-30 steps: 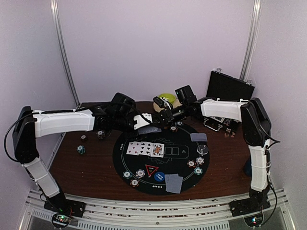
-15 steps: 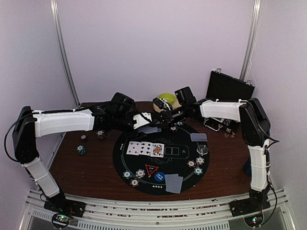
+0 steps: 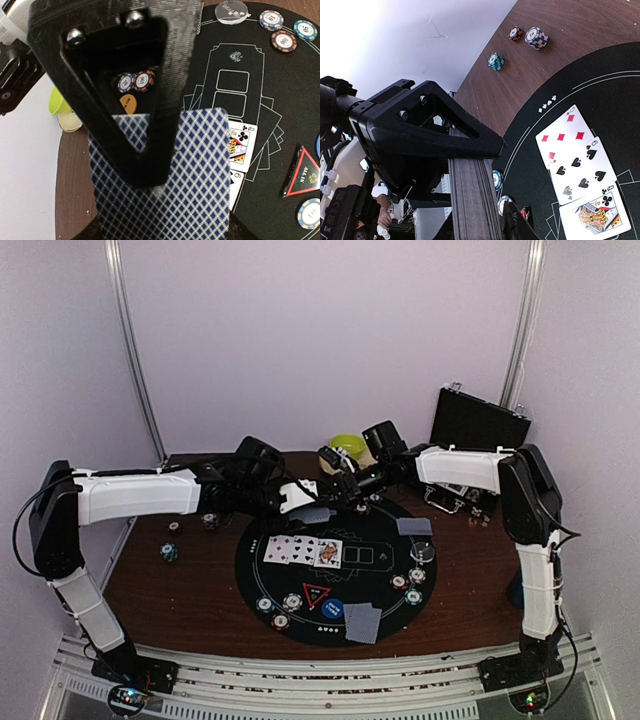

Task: Distribute texas hold em gaming equipment
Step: Pass from the right arm to the left, then pick up the poker card from the face-down deck piles.

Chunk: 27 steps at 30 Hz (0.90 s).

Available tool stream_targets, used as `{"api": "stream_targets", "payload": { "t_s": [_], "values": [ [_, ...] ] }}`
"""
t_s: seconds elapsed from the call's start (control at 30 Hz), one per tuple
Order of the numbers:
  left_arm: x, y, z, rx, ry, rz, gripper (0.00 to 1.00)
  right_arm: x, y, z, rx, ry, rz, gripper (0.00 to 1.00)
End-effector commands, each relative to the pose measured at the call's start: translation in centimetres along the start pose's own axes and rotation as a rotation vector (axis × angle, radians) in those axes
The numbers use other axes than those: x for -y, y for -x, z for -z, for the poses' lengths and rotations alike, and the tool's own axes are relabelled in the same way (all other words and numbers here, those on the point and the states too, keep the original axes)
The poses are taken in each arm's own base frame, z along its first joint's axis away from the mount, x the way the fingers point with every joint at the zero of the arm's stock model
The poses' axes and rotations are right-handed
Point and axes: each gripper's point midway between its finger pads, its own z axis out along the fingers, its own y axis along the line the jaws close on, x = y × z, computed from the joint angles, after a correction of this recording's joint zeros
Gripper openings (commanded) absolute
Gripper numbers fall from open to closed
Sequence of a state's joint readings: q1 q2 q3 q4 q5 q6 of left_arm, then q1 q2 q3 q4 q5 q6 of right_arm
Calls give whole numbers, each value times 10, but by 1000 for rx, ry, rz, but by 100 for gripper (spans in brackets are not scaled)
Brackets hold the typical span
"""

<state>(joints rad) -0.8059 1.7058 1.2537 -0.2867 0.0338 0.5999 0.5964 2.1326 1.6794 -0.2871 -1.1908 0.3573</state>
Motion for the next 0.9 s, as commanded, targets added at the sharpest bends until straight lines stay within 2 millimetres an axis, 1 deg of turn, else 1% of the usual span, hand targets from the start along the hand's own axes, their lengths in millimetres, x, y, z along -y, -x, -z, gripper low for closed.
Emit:
{"api": "stream_targets", "payload": {
  "t_s": [0.0,0.03,0.1,0.17,0.33,0.43,0.53,0.63,0.7,0.87],
  "values": [
    [-8,8,0,41,9,25,28,6,2,-4,-5,-34,34,28],
    [-8,8,0,40,8,28,25,7,2,-4,-6,-43,37,28],
    [-10,7,-1,40,8,38,24,11,1,-4,-12,-62,42,28],
    [-11,6,-1,42,7,44,20,13,0,-4,-16,-74,45,28],
    [-12,4,-2,43,0,54,18,15,-1,-3,-22,-89,53,28],
    [-12,2,-1,49,-13,65,12,17,-2,-3,-27,-103,57,28],
    [-12,0,-1,49,-18,69,12,25,-3,-2,-32,-140,63,27],
    [-11,-3,-2,44,-22,70,12,33,-4,-1,-38,-184,69,21],
    [-11,-5,-3,41,-20,72,12,36,-5,0,-39,-201,69,19],
    [-11,-12,-5,34,-17,79,12,36,-5,1,-42,-203,70,17]
  ]
}}
